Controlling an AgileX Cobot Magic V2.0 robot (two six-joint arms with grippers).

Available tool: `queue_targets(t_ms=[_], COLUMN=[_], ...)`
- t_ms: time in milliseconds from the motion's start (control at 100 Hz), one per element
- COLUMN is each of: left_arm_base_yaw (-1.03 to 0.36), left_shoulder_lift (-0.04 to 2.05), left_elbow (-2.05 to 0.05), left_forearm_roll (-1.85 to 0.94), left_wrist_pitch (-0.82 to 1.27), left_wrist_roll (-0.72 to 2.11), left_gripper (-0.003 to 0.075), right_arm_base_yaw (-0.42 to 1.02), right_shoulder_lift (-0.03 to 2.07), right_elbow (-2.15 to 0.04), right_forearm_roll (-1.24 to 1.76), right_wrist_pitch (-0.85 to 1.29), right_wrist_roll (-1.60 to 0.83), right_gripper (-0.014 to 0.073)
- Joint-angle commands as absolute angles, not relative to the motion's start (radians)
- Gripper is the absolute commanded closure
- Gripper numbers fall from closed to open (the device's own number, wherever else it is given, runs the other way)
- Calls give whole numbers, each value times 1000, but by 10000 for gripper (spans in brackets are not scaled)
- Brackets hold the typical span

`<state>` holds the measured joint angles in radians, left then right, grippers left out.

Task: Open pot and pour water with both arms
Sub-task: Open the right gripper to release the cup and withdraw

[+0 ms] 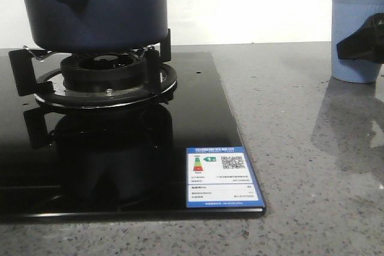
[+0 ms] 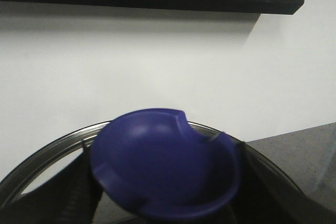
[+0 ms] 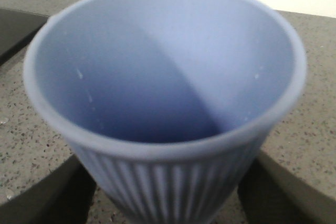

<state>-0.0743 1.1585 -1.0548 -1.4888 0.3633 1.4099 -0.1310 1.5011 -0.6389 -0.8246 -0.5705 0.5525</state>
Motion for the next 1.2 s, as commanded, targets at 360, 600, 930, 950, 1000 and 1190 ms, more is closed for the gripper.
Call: queue_targets(t_ms=[360, 600, 930, 950, 1000, 1190], left_arm_base_yaw=[-72, -72, -72, -72, -72, -109], left_shoulder_lift=[1128, 1128, 1139, 1141, 1148, 1192], left_elbow=[-1092, -1092, -1092, -1092, -1092, -1092], left_forearm_roll=[-1541, -1543, -1553, -1558, -1566, -1592], left_wrist_pitch=[364, 392, 503, 512, 535, 571], left_wrist_roll=[1408, 1408, 1408, 1408, 1408, 1408], left_gripper=[321, 321, 321, 321, 321, 321], right_arm_base_yaw=[-137, -137, -137, -137, -137, -137], right_shoulder_lift=[1474, 1395, 1162, 1146, 1106, 943], right_elbow=[-663, -663, -564, -552, -522, -418], right_forearm_roll=[-810, -922, -1098, -1098, -1098, -1098], right_wrist_pitch=[-649, -593, -441, -439, -435, -407], right_wrist_roll=[590, 722, 906, 906, 911, 940], right_gripper=[-17, -59, -59, -59, -59, -59])
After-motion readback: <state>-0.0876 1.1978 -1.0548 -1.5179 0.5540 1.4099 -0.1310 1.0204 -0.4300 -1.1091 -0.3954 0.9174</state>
